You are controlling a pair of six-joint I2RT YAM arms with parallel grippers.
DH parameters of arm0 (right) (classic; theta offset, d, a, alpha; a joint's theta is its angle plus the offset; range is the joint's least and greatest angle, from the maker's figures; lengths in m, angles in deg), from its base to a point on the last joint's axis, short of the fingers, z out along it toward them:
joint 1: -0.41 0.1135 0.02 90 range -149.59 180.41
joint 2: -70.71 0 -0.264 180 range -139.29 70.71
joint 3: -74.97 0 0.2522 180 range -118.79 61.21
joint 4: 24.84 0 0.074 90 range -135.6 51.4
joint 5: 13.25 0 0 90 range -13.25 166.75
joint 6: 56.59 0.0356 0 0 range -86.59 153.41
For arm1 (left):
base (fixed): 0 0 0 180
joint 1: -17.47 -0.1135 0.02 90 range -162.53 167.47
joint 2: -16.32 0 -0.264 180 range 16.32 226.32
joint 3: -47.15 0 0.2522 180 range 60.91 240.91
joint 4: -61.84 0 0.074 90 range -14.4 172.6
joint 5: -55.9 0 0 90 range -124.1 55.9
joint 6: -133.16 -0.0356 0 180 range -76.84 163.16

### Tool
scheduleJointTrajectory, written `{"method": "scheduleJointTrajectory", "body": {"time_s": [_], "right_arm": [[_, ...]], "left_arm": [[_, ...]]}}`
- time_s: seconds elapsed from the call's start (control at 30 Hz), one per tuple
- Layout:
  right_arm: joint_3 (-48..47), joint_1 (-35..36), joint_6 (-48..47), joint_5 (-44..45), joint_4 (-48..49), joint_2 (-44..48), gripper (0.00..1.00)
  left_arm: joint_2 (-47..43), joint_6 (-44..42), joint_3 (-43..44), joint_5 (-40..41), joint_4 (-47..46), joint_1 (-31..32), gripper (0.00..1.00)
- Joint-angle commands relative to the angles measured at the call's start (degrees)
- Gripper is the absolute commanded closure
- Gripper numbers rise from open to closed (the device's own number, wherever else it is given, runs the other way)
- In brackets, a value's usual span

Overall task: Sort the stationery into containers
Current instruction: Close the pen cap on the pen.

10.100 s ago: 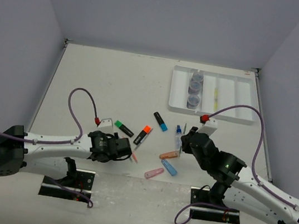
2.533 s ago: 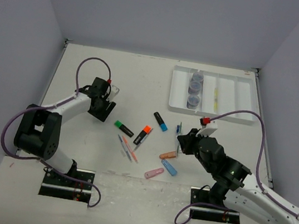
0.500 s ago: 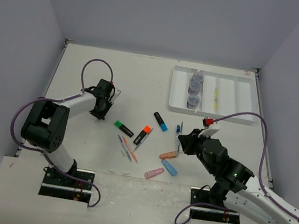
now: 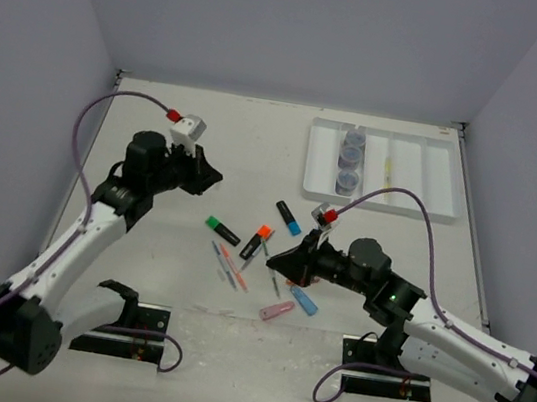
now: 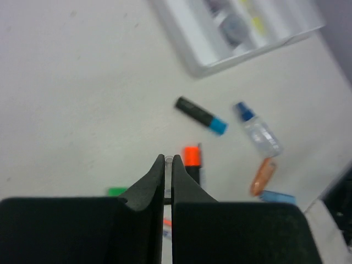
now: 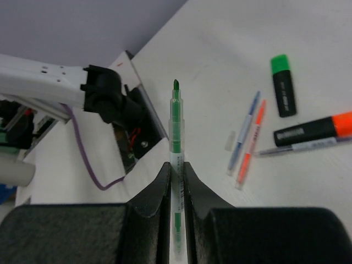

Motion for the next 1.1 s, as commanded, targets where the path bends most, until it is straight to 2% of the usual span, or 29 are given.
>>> {"method": "scheduleJointTrajectory", "body": {"time_s": [0.0, 0.03, 0.1, 0.2, 0.43, 1.07], "right_arm": [[-2.86, 2.63, 4.58, -14.3, 23.31, -6.72, 1.0], [-3.69, 3.44, 5.34, -13.27, 24.23, -7.78, 1.0], [-6.5, 7.27, 4.78, -4.8, 23.99, -10.15, 1.0], [-9.87, 10.89, 2.55, 5.66, 21.4, -12.56, 1.0], [-12.53, 12.84, 2.28, 14.55, 19.27, -14.05, 1.0], [-12.52, 13.54, 2.11, 16.36, 17.44, -10.46, 1.0]], "left_arm": [[-15.77, 21.88, -11.49, -14.26, -31.72, 2.95, 1.0], [-19.35, 23.84, -14.56, -14.02, -38.63, 4.35, 1.0], [-22.66, 27.33, -16.8, -12.23, -43.51, 5.84, 1.0], [-26.8, 29.76, -18.86, -10.02, -47.23, 8.59, 1.0], [-31.63, 33.03, -20.7, -11.83, -49.08, 9.65, 1.0], [-29.38, 33.29, -20.71, -12.12, -49.01, 9.65, 1.0]]}}
